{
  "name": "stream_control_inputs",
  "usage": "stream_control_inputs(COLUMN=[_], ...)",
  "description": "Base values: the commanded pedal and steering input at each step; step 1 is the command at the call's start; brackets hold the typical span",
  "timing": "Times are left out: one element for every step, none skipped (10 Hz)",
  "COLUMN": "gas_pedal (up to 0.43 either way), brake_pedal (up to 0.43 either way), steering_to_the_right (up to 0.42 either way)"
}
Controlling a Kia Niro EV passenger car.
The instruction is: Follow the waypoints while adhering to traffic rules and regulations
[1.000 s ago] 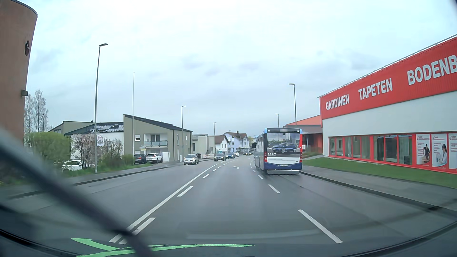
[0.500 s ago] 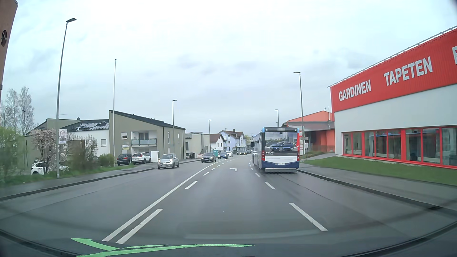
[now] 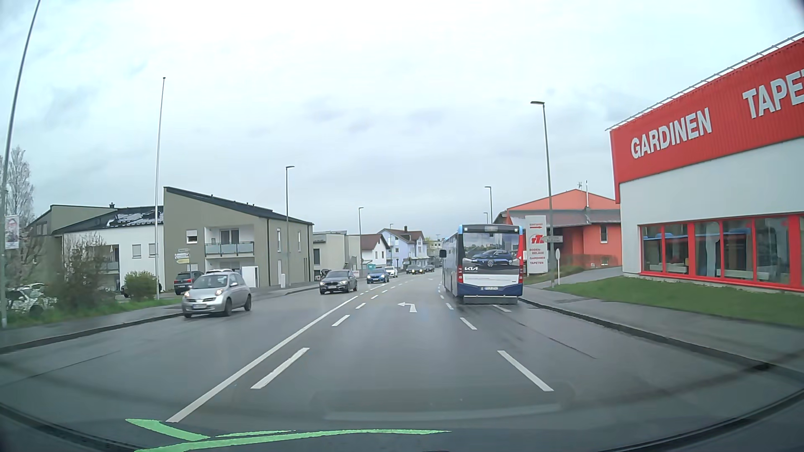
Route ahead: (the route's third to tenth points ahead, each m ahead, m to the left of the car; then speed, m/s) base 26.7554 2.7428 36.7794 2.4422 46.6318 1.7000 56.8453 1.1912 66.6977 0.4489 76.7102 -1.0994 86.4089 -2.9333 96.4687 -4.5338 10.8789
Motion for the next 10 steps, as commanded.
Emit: stream_control_inputs(gas_pedal=[0.000,0.000,0.000,0.000,0.000,0.000,0.000,0.000,0.000,0.000], brake_pedal=[0.000,0.000,0.000,0.000,0.000,0.000,0.000,0.000,0.000,0.000], steering_to_the_right=[0.009,0.008,0.008,0.008,0.008,0.007,0.007,0.007,0.007,0.007])
